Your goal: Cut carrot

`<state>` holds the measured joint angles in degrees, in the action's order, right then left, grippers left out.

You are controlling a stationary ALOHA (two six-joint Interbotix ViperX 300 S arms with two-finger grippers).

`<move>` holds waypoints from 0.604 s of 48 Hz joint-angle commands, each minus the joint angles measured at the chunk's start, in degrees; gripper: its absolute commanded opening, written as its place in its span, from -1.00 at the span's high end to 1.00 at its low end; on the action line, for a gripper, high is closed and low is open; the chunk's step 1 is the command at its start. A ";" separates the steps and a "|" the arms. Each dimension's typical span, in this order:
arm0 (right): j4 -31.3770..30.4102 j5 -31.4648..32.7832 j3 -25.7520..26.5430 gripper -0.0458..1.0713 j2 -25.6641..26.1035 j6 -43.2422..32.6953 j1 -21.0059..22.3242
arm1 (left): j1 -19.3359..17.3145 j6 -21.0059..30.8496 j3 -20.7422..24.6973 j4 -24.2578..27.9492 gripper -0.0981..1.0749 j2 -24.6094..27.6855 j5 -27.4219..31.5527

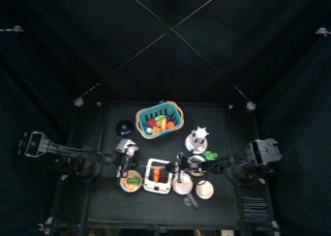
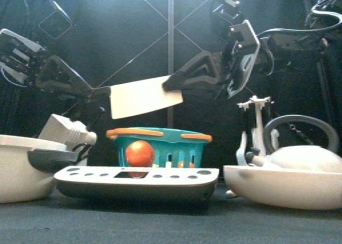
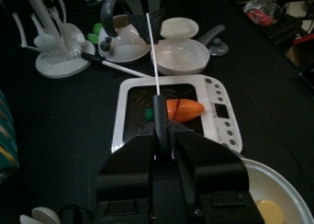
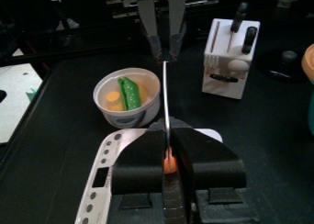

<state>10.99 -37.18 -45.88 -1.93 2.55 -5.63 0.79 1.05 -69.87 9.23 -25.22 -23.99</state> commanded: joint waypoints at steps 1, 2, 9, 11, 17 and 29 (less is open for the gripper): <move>0.26 1.05 1.85 0.27 0.44 -0.09 -0.53 | -0.09 0.09 0.88 -0.79 0.10 -0.09 -0.18; 0.26 1.49 1.85 0.27 0.18 -0.09 -0.97 | -0.09 0.09 0.88 -1.14 0.10 -0.09 -0.18; 1.85 3.78 2.81 0.27 -2.02 -0.18 -3.87 | 0.44 0.09 0.79 -5.89 0.11 -0.09 0.26; 1.93 4.13 3.43 0.27 -2.46 -0.18 -4.75 | 0.35 0.09 0.62 -5.89 0.11 -0.09 0.88; 2.99 5.98 5.62 0.27 -3.60 -0.18 -6.94 | 0.44 -0.18 0.70 -5.63 0.11 0.88 2.29; 3.60 9.05 5.98 0.27 -3.78 -0.09 -6.94 | -0.88 -0.18 0.00 6.50 0.25 1.23 1.49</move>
<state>14.77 -28.04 -40.87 -7.21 2.29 -11.07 1.41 1.05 -70.49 14.06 -23.91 -22.06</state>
